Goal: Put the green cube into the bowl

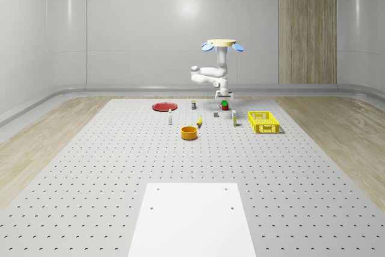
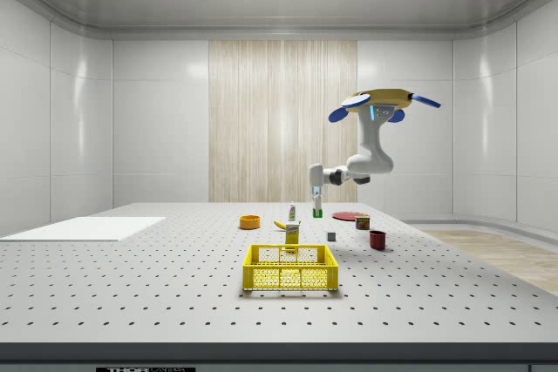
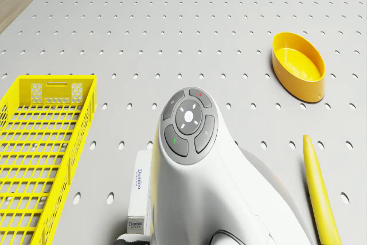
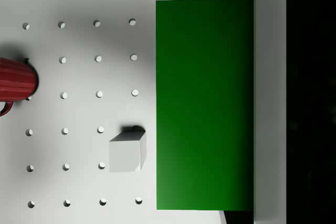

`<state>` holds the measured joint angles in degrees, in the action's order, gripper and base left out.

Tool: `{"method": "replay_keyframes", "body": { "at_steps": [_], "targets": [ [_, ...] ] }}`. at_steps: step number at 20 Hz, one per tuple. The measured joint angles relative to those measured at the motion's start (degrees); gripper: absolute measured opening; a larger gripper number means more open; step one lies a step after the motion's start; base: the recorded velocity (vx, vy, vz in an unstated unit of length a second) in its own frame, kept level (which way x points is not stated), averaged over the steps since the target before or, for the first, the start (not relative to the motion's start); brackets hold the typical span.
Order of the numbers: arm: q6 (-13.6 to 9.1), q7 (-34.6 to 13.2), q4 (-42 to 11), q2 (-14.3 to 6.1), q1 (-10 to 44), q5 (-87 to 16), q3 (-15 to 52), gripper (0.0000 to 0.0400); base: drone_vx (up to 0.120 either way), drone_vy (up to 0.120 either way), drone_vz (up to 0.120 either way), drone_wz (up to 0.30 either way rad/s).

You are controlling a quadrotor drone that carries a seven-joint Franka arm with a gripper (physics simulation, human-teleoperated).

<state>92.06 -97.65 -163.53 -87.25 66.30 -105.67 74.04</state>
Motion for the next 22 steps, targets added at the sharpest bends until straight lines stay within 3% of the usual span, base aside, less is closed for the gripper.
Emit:
{"method": "replay_keyframes", "body": {
  "at_steps": [22],
  "targets": [
    [1.3, -0.18, 0.07, -1.39, 0.42, 0.57, 0.2, 0.0251, 0.12, -0.12, 0.0, 0.0]
  ]
}}
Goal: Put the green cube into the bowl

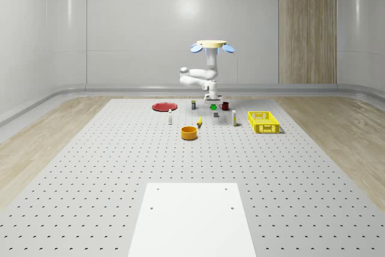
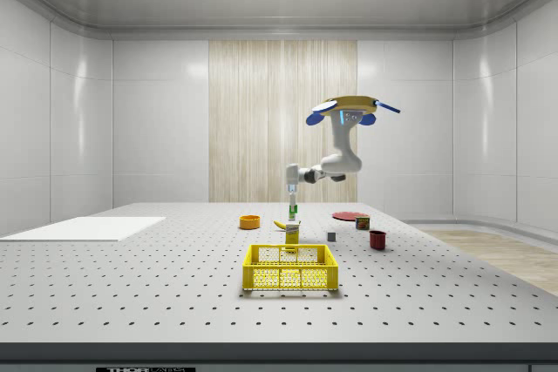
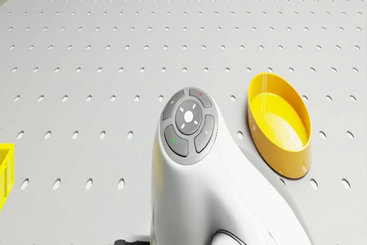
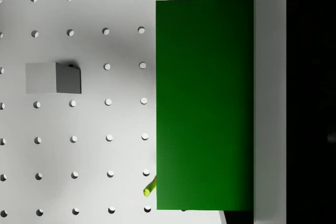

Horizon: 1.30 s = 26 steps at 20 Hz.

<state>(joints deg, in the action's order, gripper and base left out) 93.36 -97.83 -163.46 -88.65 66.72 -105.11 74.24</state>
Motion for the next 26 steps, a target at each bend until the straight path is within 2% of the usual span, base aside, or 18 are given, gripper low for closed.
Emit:
{"method": "replay_keyframes", "body": {
  "at_steps": [26],
  "targets": [
    [0.93, -0.13, 0.05, -0.99, 0.3, 0.4, 0.13, 0.0251, 0.12, -0.12, 0.0, 0.0]
  ]
}}
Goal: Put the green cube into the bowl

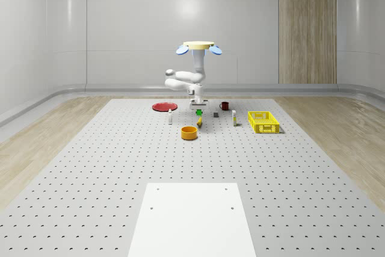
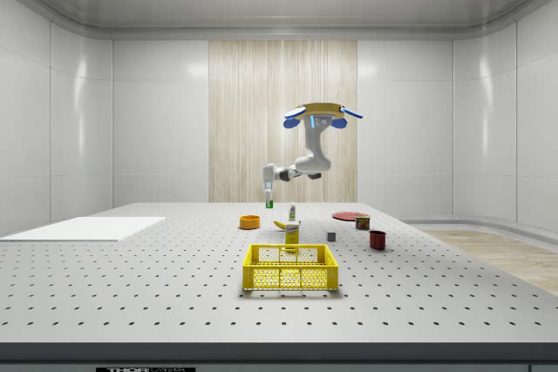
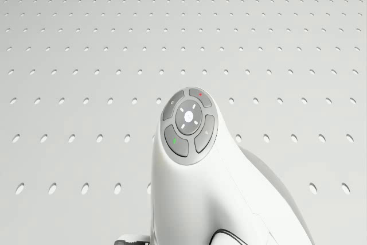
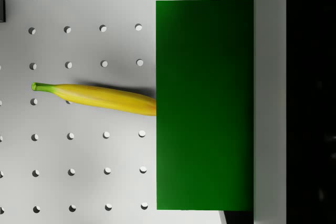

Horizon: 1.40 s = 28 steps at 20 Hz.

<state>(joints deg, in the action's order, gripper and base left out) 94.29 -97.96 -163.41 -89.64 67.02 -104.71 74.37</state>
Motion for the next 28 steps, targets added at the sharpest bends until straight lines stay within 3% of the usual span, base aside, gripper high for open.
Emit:
{"method": "replay_keyframes", "body": {
  "at_steps": [16, 25, 28],
  "targets": [
    [0.35, -0.05, 0.02, -0.37, 0.11, 0.15, 0.05, 0.0251, 0.12, -0.12, 0.0, 0.0],
    [0.49, -0.07, 0.03, -0.53, 0.16, 0.21, 0.07, 0.0251, 0.102, 0.0, 0.0, 0.0],
    [0.53, -0.08, 0.03, -0.57, 0.17, 0.22, 0.07, 0.0251, 0.027, 0.0, -0.093, 0.0]
  ]
}}
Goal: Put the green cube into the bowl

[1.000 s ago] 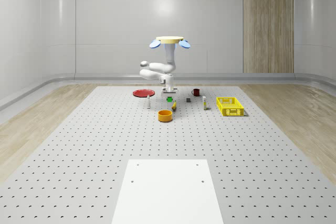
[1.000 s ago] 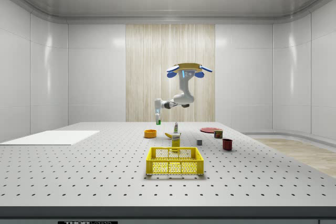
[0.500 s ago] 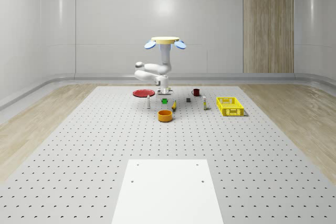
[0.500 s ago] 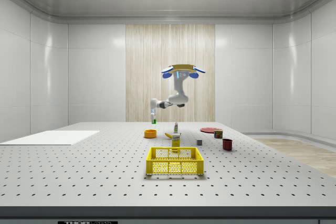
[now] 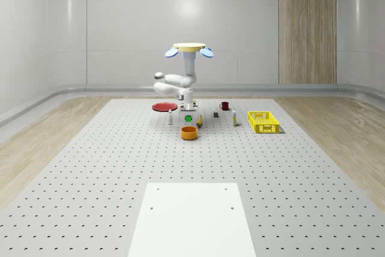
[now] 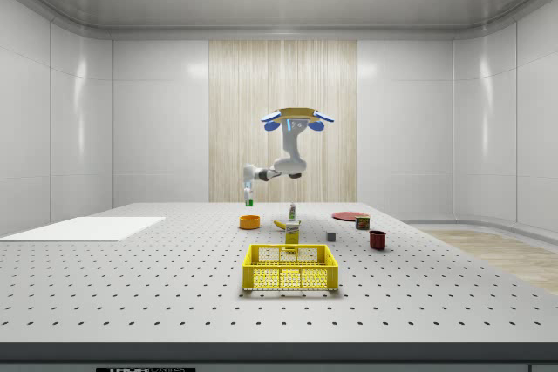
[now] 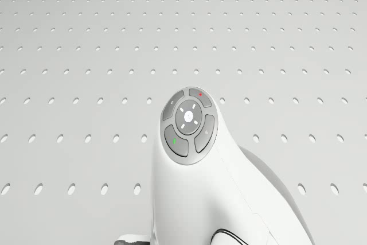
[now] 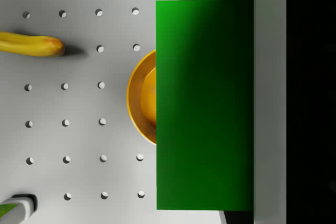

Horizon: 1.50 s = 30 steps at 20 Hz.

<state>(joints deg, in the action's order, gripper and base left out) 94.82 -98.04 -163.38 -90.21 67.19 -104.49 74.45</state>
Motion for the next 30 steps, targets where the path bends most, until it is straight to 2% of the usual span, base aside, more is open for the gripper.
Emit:
{"method": "replay_keyframes", "body": {
  "at_steps": [5, 24, 27, 30],
  "targets": [
    [0.21, -0.34, 0.09, -0.08, 0.09, -0.29, -0.35, 0.0251, 0.0, 0.0, -0.104, 0.0],
    [6.44, -3.03, 5.88, 0.36, 4.36, -13.36, -14.72, 0.0251, 0.0, 0.0, 0.0, 0.0],
    [6.62, -1.57, 6.42, 0.69, 4.67, -14.46, -15.69, 0.033, 0.0, 0.0, 0.0, 0.0],
    [6.26, -0.35, 6.38, 0.98, 4.51, -14.72, -15.72, 0.0367, 0.0, 0.0, 0.0, 0.0]
  ]
}}
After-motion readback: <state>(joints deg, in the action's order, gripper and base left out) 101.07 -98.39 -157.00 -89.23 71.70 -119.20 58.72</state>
